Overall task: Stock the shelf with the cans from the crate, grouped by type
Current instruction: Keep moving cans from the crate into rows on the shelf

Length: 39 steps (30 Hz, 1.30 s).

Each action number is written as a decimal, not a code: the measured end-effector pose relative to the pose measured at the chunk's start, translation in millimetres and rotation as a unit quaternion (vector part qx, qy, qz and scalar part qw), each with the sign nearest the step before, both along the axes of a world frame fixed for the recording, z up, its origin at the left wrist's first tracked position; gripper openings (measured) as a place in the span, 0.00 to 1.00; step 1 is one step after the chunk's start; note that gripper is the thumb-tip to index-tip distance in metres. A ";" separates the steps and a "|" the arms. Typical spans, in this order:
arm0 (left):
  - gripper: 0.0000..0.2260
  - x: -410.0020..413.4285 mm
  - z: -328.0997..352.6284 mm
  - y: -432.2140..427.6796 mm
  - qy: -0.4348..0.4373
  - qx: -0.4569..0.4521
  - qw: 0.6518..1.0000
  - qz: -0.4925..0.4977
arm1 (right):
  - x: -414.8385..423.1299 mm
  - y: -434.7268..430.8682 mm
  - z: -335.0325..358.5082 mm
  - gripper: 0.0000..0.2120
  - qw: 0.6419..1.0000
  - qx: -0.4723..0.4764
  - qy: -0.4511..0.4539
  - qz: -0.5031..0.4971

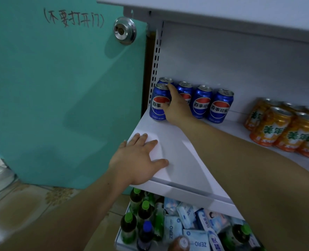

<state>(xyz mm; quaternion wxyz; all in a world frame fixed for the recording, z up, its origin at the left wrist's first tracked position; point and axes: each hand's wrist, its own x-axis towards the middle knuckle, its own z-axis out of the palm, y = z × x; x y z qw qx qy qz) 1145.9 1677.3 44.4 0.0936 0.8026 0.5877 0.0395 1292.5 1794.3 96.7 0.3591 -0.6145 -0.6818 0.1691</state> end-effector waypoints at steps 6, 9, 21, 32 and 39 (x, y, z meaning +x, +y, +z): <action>0.35 -0.4 4.3 1.0 0.004 -0.012 1.000 0.004 | 36.7 -57.6 23.0 0.35 0.996 -0.048 -0.078 -0.021; 0.35 -0.6 9.7 -3.1 0.005 -0.027 1.000 0.002 | 82.7 -109.6 39.0 0.31 0.980 -0.087 -0.167 -0.058; 0.33 221.9 53.0 -116.3 -0.079 -0.084 0.961 -0.250 | 291.5 -370.0 52.8 0.32 0.907 -0.194 -0.174 -0.331; 0.32 443.8 -35.9 -335.5 0.055 -0.184 0.815 -0.547 | 403.7 -617.5 -44.6 0.31 0.790 -0.293 -0.049 -0.536; 0.33 517.7 -141.0 -404.7 0.163 -0.240 0.769 -0.570 | 446.4 -735.9 -148.9 0.30 0.699 -0.383 0.073 -0.599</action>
